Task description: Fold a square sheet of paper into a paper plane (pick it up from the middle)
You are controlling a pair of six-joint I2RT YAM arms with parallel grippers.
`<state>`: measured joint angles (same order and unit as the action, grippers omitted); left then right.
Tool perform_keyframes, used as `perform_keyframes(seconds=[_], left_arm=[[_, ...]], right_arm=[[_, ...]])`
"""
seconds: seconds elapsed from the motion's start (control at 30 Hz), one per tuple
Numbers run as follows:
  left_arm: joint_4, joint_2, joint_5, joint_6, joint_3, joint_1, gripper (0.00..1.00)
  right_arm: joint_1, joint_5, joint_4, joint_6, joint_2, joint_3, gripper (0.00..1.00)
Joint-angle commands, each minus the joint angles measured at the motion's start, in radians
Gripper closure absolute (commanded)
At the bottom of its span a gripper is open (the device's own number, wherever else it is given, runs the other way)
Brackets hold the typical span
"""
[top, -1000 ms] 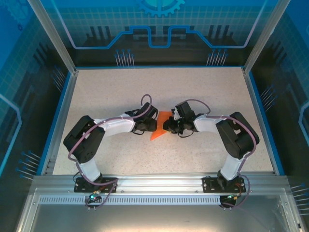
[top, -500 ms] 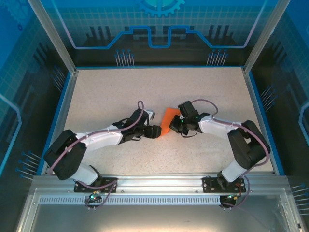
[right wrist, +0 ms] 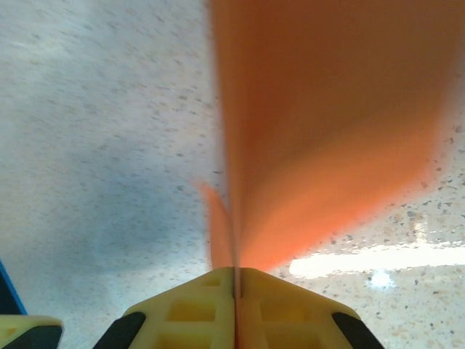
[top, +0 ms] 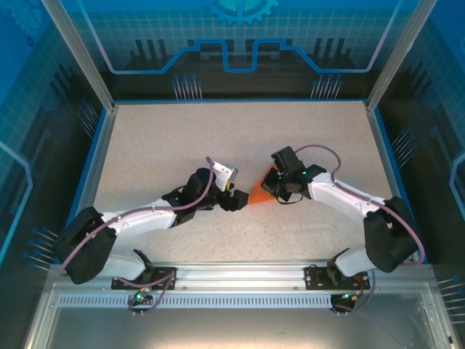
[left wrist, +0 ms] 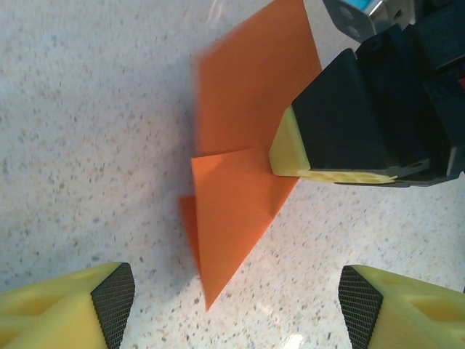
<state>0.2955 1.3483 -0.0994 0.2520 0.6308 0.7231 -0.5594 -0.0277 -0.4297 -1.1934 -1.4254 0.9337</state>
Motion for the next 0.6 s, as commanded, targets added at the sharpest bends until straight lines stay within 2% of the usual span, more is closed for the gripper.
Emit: perform_keyframes(seconds=[0.0, 0.27, 0.57], left_arm=[[0.060, -0.033, -0.008, -0.029, -0.022, 0.005, 0.21], [0.071, 0.008, -0.026, -0.052, -0.014, 0.008, 0.20], [0.224, 0.152, -0.072, -0.163, -0.031, 0.012, 0.29]], right_arm=[[-0.034, 0.122, -0.122, 0.011, 0.063, 0.056, 0.91], [-0.041, 0.123, -0.107, -0.019, 0.032, 0.053, 0.90], [-0.032, -0.012, 0.058, -0.081, -0.122, 0.042, 0.90]])
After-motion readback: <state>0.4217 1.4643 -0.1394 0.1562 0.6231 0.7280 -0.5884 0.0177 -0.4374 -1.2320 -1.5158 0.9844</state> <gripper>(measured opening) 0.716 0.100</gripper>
